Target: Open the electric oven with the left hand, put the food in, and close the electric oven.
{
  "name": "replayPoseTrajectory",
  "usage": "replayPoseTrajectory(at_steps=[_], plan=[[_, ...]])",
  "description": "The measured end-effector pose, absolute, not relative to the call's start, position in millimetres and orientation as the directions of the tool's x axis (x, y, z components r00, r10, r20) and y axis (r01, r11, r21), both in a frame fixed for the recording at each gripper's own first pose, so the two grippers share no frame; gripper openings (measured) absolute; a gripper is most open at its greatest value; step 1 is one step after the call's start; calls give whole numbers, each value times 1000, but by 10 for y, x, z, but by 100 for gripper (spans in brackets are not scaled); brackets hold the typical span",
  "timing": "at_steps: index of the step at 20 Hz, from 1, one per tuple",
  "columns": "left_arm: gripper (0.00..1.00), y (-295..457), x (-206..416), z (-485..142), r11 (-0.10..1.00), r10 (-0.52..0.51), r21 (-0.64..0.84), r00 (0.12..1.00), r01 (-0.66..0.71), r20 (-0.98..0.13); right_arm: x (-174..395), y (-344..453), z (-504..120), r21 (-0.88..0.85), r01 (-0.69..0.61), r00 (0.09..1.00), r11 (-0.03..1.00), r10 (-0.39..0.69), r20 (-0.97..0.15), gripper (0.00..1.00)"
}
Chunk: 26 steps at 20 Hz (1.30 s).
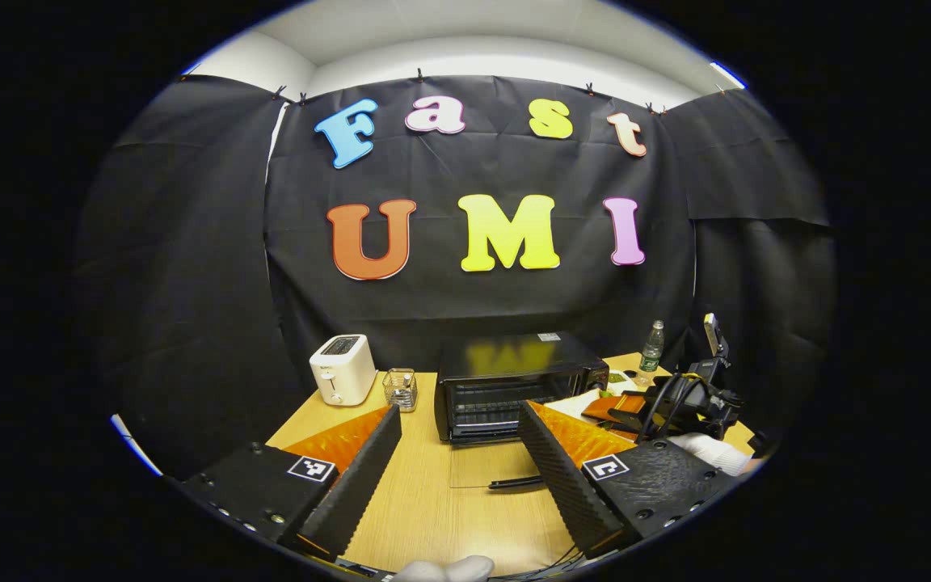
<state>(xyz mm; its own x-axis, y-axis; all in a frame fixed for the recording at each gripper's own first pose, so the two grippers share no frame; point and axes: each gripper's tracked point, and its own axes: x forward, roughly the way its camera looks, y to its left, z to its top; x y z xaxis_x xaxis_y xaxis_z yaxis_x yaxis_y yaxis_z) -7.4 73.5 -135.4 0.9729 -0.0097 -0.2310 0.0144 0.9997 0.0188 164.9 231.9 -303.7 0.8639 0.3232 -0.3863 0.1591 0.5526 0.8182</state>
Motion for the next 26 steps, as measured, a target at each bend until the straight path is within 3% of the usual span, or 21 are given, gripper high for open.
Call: replayPoseTrajectory(at_steps=[4,12,23,24,25,26], plan=[[95,775,-81,-1439,999,-8,28,969,15,-247,1823,2549,-3186,874,206,877,439,313,-364,40],[95,822,-77,-1621,1000,-6,10,961,9,-277,2369,3008,-3271,894,226,900,386,268,-343,40],[95,1006,26,-1755,1000,13,20,955,-8,-297,2978,3164,-3502,889,244,907,388,232,-350,40],[95,1031,44,-1746,1000,18,26,956,-11,-294,3044,3172,-3532,884,247,909,397,222,-354,30],[95,1038,64,-1739,999,20,33,956,-11,-291,3079,3180,-3531,880,245,913,406,210,-350,30],[95,1040,89,-1765,999,22,35,956,-13,-293,3124,3183,-3537,878,248,912,409,207,-354,40]])
